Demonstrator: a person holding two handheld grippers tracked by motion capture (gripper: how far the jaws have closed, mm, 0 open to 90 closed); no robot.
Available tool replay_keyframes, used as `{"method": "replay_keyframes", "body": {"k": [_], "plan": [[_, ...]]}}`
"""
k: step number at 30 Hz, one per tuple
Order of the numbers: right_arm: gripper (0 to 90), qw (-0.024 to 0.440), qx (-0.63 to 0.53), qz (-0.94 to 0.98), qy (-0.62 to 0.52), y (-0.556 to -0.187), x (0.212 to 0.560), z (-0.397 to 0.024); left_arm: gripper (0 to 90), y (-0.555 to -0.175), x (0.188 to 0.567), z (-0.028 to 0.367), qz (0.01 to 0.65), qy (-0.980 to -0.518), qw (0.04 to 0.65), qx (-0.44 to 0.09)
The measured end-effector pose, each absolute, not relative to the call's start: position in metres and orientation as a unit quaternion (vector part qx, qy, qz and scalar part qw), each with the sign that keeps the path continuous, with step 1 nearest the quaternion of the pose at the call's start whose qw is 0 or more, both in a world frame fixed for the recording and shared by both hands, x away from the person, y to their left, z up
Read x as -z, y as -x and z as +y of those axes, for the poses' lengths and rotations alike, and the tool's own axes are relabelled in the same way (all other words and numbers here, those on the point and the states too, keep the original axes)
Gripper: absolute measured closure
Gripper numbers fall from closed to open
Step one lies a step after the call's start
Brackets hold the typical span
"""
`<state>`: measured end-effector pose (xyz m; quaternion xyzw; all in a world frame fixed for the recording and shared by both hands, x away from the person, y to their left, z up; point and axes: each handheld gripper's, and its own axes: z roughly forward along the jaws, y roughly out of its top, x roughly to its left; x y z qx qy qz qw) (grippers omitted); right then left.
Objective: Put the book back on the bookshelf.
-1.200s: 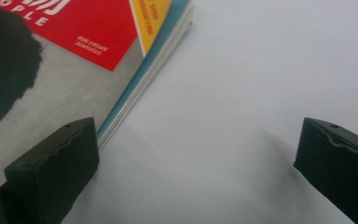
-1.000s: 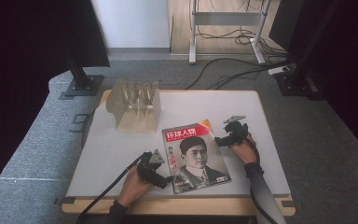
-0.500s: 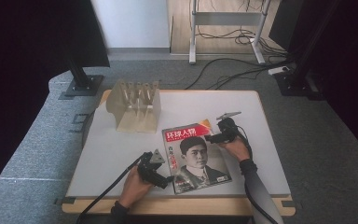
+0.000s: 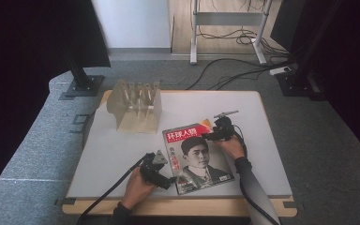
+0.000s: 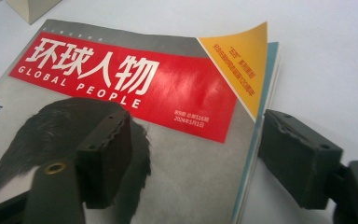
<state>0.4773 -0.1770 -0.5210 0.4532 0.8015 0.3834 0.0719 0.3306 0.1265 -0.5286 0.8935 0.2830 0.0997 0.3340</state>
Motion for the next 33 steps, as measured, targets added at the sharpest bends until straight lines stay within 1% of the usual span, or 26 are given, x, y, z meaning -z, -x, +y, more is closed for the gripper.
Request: {"method": "replay_keyframes", "body": {"k": [9,12,13,17,19,25,27,30,33], "plan": [[31.1,0.051,-0.393,0.796,-0.458,-0.463,0.519,-0.186,0.0,-0.331,0.529,0.127,0.284,-0.893,0.334,-0.099],[36.0,0.040,-0.402,0.798,-0.448,-0.457,0.516,-0.187,0.0,-0.331,0.529,0.127,0.284,-0.893,0.334,-0.099],[35.8,0.036,-0.407,0.797,-0.445,-0.455,0.515,-0.186,0.0,-0.331,0.529,0.127,0.284,-0.893,0.334,-0.099],[37.7,0.056,-0.390,0.808,-0.438,-0.455,0.510,-0.181,0.0,-0.331,0.529,0.126,0.284,-0.893,0.334,-0.100],[40.3,0.063,-0.382,0.813,-0.436,-0.460,0.511,-0.177,0.0,-0.331,0.529,0.126,0.283,-0.894,0.333,-0.101],[53.1,0.088,-0.362,0.828,-0.419,-0.475,0.515,-0.164,0.0,-0.331,0.529,0.126,0.284,-0.894,0.333,-0.101],[61.2,0.098,-0.355,0.833,-0.414,-0.477,0.515,-0.160,0.0,-0.331,0.529,0.126,0.284,-0.894,0.333,-0.101],[77.6,0.121,-0.354,0.838,-0.397,-0.472,0.508,-0.157,0.0,-0.331,0.529,0.126,0.283,-0.894,0.333,-0.101],[84.0,0.124,-0.359,0.843,-0.381,-0.467,0.501,-0.157,0.0,-0.331,0.529,0.126,0.284,-0.893,0.333,-0.101]]}}
